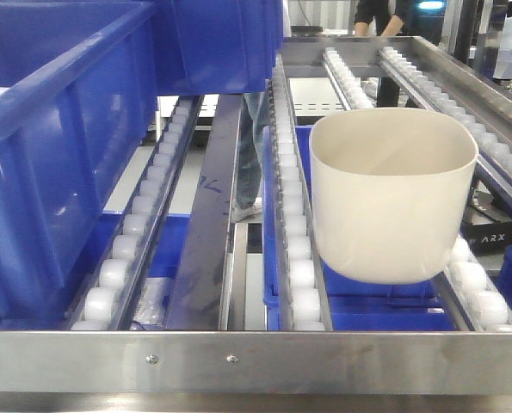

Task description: Move white bin to right shelf second layer

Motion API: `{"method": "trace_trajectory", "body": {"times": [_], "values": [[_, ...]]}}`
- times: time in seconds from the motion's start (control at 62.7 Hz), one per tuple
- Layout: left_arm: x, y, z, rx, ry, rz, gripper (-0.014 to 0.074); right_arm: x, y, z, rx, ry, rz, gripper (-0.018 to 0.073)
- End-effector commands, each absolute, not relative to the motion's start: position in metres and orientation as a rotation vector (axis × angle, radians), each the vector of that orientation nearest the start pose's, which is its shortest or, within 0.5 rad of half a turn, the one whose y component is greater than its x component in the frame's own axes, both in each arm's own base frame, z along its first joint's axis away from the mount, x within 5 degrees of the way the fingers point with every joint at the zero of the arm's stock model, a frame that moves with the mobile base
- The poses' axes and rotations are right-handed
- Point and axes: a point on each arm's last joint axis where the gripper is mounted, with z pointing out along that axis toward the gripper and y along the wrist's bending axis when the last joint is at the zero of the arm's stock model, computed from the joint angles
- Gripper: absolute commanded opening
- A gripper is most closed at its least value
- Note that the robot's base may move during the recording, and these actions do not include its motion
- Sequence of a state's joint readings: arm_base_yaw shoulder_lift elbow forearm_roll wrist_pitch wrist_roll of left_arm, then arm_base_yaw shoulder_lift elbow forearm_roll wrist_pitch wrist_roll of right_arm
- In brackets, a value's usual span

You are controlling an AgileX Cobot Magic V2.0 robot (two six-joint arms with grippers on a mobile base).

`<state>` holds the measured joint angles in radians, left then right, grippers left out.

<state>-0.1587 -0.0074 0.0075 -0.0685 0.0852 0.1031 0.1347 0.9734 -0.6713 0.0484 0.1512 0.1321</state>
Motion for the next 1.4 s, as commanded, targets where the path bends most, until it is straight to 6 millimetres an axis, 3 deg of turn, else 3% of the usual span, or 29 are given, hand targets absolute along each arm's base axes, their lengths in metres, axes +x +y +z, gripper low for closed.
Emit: {"method": "trace_trajectory", "body": {"times": [0.0, 0.175, 0.319, 0.956, 1.196, 1.387], "values": [[0.056, -0.009, 0.199, 0.139, 1.501, -0.107, 0.0085, 0.184, 0.020, 0.329, 0.057, 1.720, 0.211, 0.0048], [0.056, -0.009, 0.199, 0.139, 1.501, -0.107, 0.0085, 0.142, 0.015, 0.309, 0.060, 1.600, 0.214, 0.0048], [0.056, -0.009, 0.199, 0.139, 1.501, -0.107, 0.0085, 0.124, 0.013, 0.299, 0.059, 1.572, 0.216, 0.0048], [0.056, -0.009, 0.199, 0.139, 1.501, -0.107, 0.0085, 0.121, 0.012, 0.294, 0.059, 1.579, 0.216, 0.0048], [0.056, -0.009, 0.199, 0.139, 1.501, -0.107, 0.0085, 0.089, 0.009, 0.294, 0.053, 1.470, 0.221, 0.0048], [0.056, -0.009, 0.199, 0.139, 1.501, -0.107, 0.0085, 0.066, 0.005, 0.258, 0.054, 1.424, 0.195, 0.0048]]}}
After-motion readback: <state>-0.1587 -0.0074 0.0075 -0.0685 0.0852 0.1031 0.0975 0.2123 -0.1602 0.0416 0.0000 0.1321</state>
